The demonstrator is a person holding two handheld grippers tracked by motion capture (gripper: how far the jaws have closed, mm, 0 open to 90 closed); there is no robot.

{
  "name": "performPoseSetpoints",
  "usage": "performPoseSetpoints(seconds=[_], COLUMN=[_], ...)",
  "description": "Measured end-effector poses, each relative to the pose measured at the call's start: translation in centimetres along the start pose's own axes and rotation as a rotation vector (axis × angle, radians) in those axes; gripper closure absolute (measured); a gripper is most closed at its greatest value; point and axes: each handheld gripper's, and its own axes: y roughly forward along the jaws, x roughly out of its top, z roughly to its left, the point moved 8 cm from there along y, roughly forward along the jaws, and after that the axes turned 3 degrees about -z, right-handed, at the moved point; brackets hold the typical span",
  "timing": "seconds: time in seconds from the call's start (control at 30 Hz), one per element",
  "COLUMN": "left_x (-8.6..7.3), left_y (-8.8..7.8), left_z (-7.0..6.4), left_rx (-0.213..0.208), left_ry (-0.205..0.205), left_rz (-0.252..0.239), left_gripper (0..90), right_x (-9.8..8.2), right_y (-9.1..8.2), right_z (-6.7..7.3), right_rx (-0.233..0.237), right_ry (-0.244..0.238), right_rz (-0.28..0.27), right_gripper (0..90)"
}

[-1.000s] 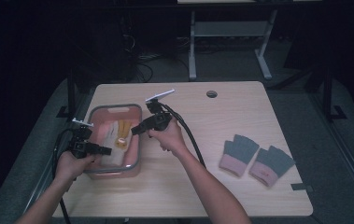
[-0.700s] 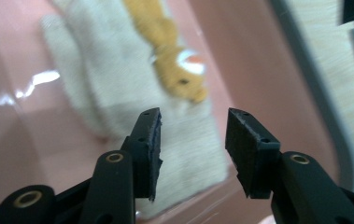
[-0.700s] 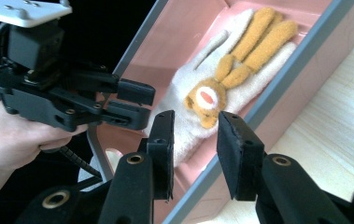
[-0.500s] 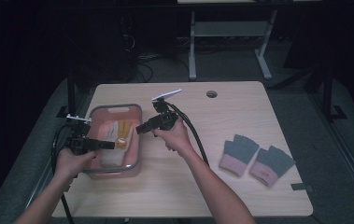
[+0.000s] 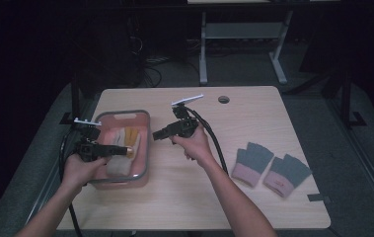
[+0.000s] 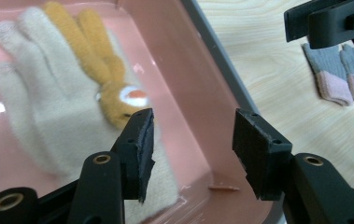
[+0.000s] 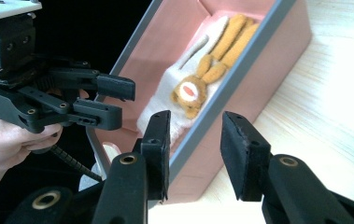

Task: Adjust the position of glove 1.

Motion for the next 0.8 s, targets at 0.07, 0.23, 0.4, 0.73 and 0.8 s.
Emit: performPoseSetpoints(seconds=[0.07,0.23,0.4,0.73,0.8], left_x=[0.1,0.5,1.1,1.7,1.8], left_y=[0.1,0.5,0.8,1.8,2.0], left_z=[-0.2,-1.1,-2.0,-4.0,-4.5], left_rx=[-0.008,-0.017,-0.034,-0.066,-0.075], left_ry=[0.001,0.011,0.019,0.046,0.052], left_rz=[0.002,-0.004,-0.019,-0.03,-0.028], left_gripper=[47.6,44.6,41.4,38.0,37.5], right_x=[-0.1,-0.3,-0.5,-1.5,-1.6], right_y=[-0.5,-1.8,-3.0,-5.2,-5.6], right_z=[-0.3,-0.9,-1.3,-2.6,-2.8], right_rx=[-0.004,-0.009,-0.009,-0.024,-0.029], right_ry=[0.002,0.015,0.024,0.042,0.038], right_rz=[-0.006,-0.027,-0.047,-0.061,-0.065], right_gripper=[61.9,60.9,59.9,57.2,56.8])
